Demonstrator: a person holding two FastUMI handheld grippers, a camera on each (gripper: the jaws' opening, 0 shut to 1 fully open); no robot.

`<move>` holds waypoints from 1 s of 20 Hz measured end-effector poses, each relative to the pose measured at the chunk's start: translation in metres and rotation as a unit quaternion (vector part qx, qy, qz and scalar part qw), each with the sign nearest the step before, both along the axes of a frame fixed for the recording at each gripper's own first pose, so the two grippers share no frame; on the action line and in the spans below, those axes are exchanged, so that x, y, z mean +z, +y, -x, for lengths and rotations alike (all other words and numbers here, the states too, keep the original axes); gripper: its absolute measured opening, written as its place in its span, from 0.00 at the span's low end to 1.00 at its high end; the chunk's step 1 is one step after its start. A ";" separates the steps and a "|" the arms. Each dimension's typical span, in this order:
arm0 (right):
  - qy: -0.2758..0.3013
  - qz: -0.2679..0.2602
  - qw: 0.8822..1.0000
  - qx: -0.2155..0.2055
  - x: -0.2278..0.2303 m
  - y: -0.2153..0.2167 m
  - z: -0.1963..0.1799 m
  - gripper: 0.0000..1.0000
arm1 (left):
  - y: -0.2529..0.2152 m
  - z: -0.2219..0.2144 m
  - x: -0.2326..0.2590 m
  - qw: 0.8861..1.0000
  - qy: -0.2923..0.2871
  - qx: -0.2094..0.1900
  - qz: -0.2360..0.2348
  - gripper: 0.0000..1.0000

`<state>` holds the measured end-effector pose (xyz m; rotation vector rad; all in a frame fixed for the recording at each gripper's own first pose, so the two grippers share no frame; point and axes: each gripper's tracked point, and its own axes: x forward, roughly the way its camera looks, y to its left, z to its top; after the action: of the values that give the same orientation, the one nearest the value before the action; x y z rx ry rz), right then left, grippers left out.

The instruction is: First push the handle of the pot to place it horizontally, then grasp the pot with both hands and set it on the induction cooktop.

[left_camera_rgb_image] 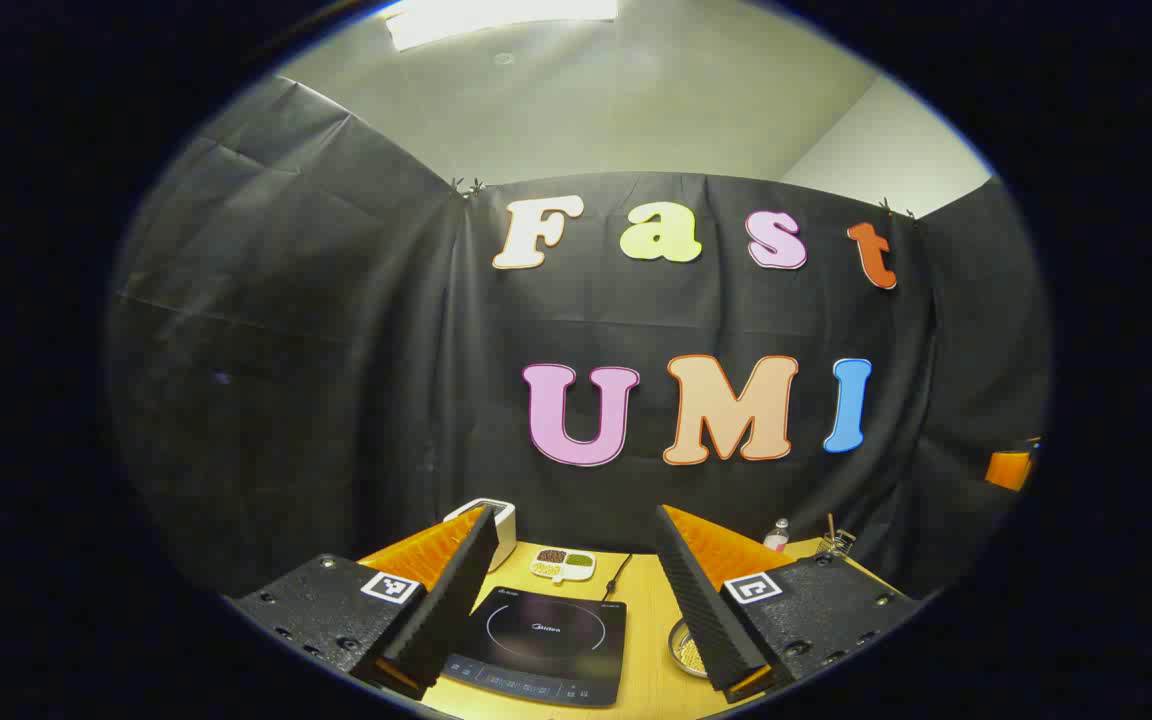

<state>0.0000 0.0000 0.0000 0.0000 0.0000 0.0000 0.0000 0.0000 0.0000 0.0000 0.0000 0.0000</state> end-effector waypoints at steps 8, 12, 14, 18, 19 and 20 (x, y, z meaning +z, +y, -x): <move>0.029 -0.010 1.000 -0.001 -0.026 0.008 -0.002 0.93 | 0.005 -0.003 -0.027 0.999 0.031 -0.011 -0.001 0.95; 0.040 -0.007 0.999 -0.005 -0.036 0.012 0.000 0.99 | 0.009 -0.004 -0.028 0.999 0.030 -0.014 -0.007 0.95; 0.042 -0.012 0.999 -0.003 -0.037 0.015 0.003 0.99 | 0.008 -0.004 -0.026 0.999 0.026 -0.020 -0.004 0.92; 0.050 -0.041 0.998 0.010 -0.042 0.022 0.001 0.88 | 0.007 -0.003 -0.032 0.999 0.031 -0.026 0.004 0.92; 0.050 -0.046 0.998 0.010 -0.042 0.023 0.001 0.80 | 0.008 -0.003 -0.032 0.999 0.031 -0.027 0.004 0.92; 0.048 -0.053 0.997 0.014 -0.040 0.025 0.002 0.80 | 0.007 -0.004 -0.032 0.999 0.031 -0.027 0.004 0.92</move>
<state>-0.0020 0.0247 -0.0401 0.1055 0.0968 0.0271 0.0037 0.0072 -0.0321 -0.0079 0.0612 -0.0544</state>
